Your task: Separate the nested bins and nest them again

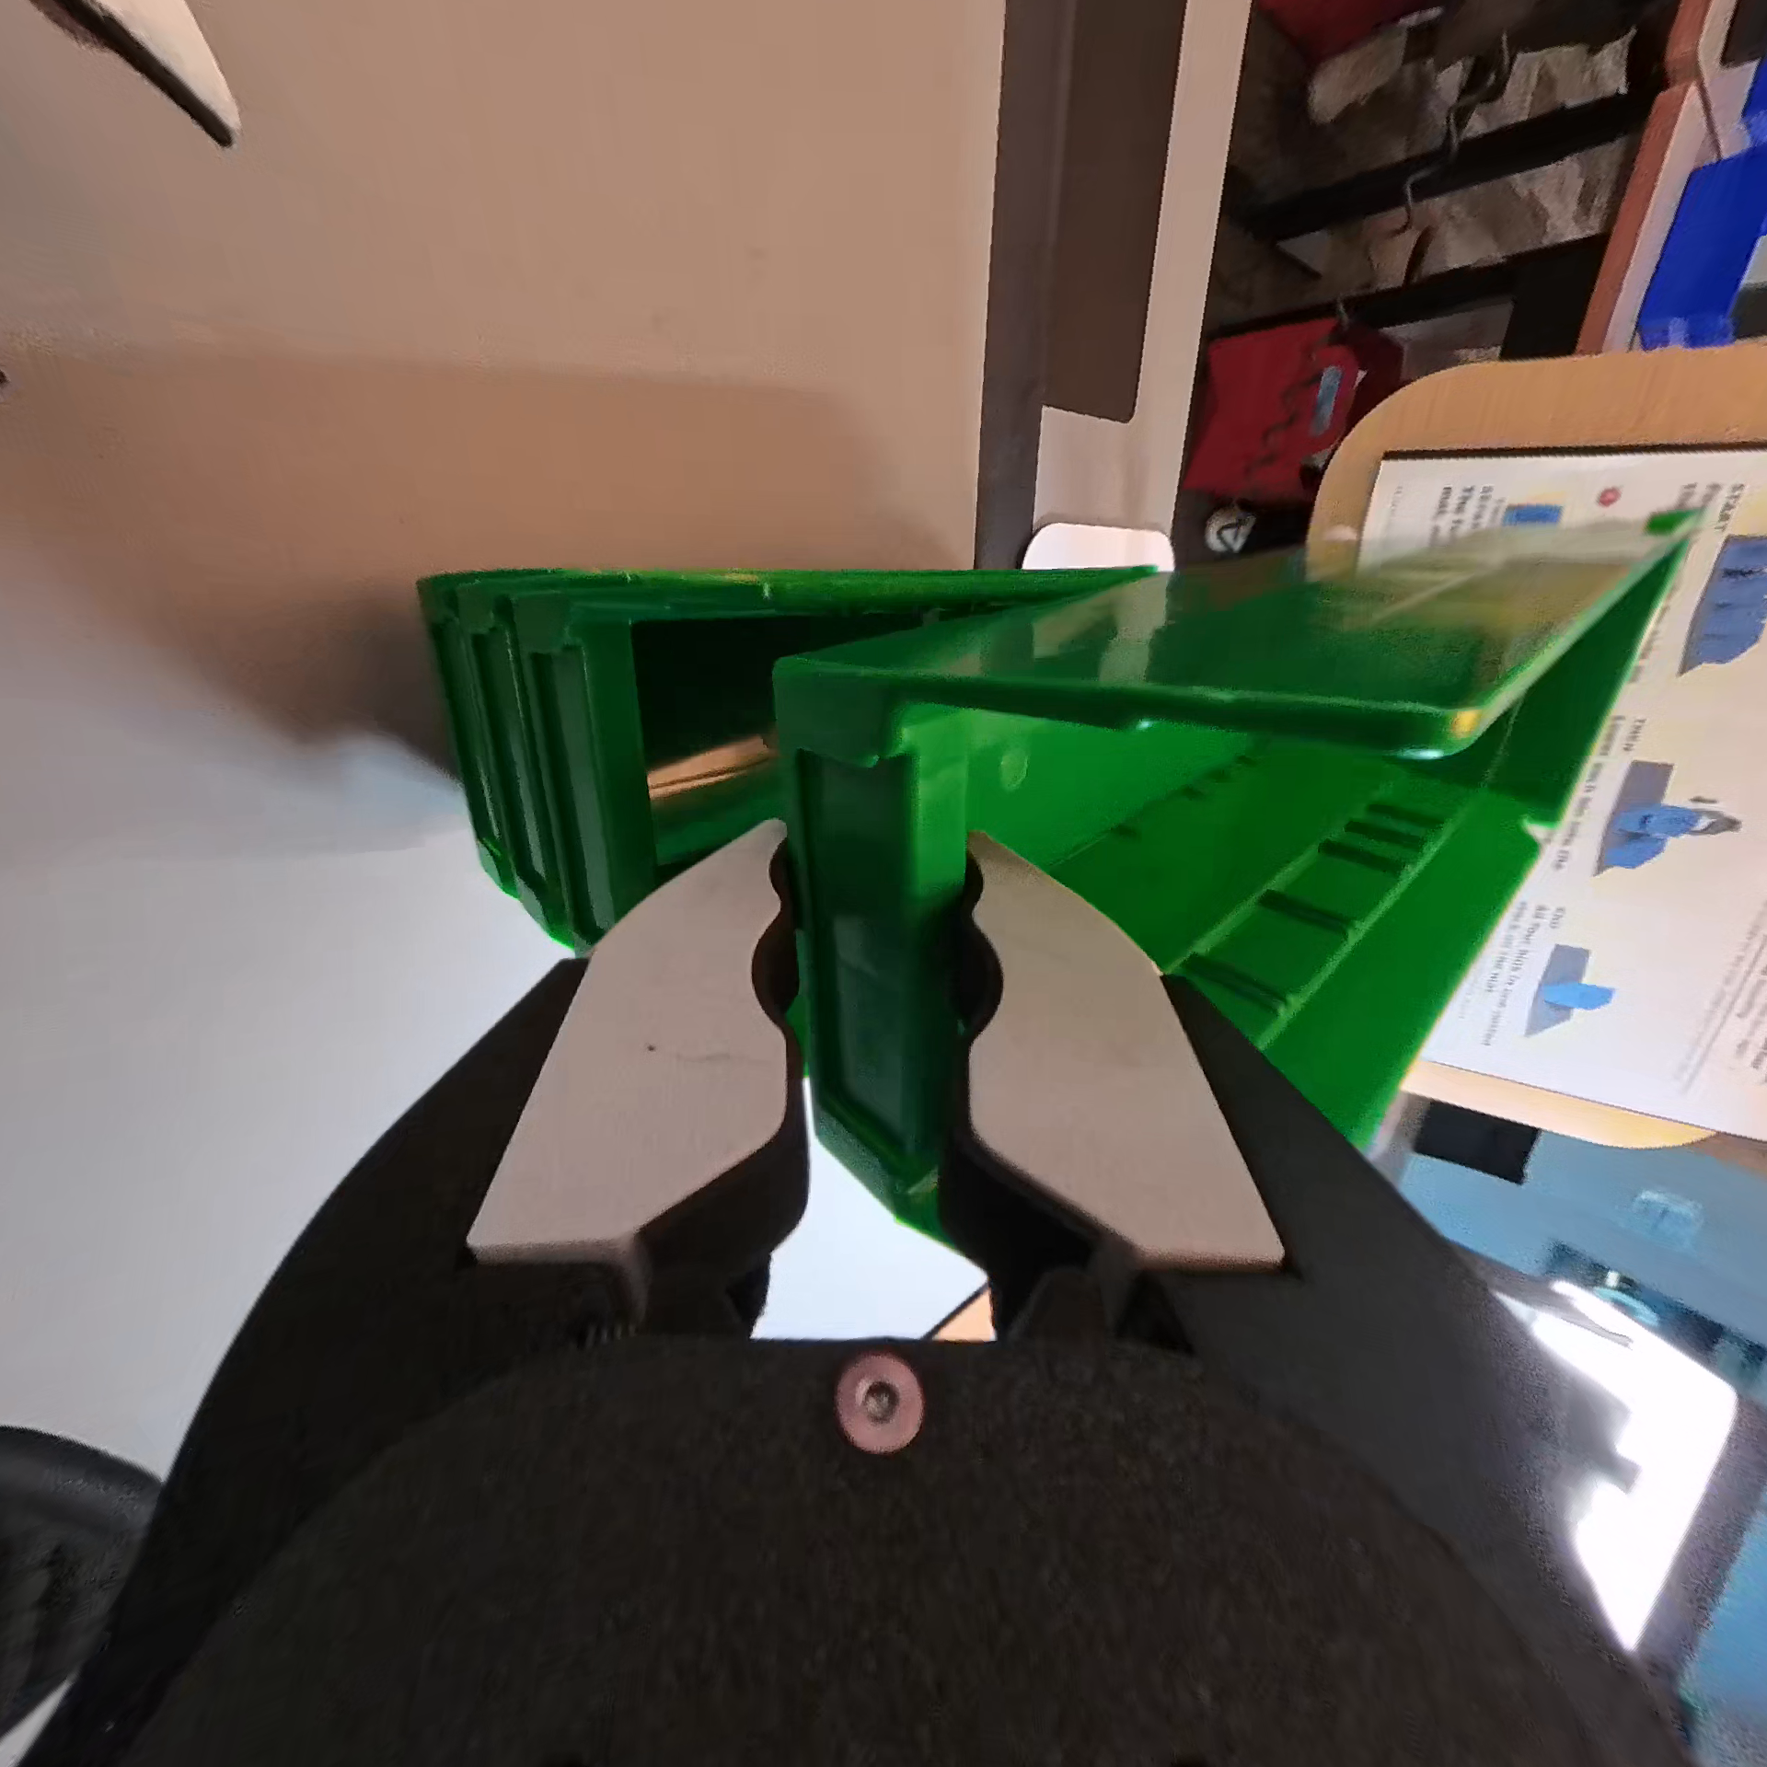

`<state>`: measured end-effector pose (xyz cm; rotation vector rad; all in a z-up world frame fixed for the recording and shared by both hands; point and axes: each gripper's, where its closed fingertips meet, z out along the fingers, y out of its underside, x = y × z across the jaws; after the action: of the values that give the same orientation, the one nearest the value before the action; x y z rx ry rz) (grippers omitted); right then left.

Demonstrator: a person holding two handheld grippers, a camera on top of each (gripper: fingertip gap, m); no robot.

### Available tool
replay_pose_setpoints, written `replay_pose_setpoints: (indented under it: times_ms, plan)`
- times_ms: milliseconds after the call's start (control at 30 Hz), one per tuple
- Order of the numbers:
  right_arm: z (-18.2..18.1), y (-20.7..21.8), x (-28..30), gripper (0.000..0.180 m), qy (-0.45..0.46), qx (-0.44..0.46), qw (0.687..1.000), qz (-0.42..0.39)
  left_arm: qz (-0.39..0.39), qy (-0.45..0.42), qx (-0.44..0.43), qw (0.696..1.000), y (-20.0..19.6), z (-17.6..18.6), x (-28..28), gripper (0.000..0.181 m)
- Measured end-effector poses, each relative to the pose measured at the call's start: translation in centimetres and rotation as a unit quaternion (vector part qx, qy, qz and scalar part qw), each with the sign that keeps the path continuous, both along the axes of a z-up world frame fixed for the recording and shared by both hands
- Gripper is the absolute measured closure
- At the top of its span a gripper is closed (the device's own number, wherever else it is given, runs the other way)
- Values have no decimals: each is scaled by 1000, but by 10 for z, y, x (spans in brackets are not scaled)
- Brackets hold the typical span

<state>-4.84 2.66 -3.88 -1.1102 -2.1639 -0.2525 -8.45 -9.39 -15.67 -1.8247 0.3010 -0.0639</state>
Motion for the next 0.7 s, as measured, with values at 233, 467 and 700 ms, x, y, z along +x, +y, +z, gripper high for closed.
replay_pose_setpoints:
  times_ms: [233,467,700]
  plan:
    - [-23,-2,1,152,-13,-16,1000,1,-1,5,-1,1000,0,-1,1,121]
    - [-40,-5,-1,150,-33,-8,999,24,-1,3,0,1000,-1,-1,1,121]
    - [-31,-10,2,139,-27,0,999,42,-4,3,0,1000,-1,-1,2,121]
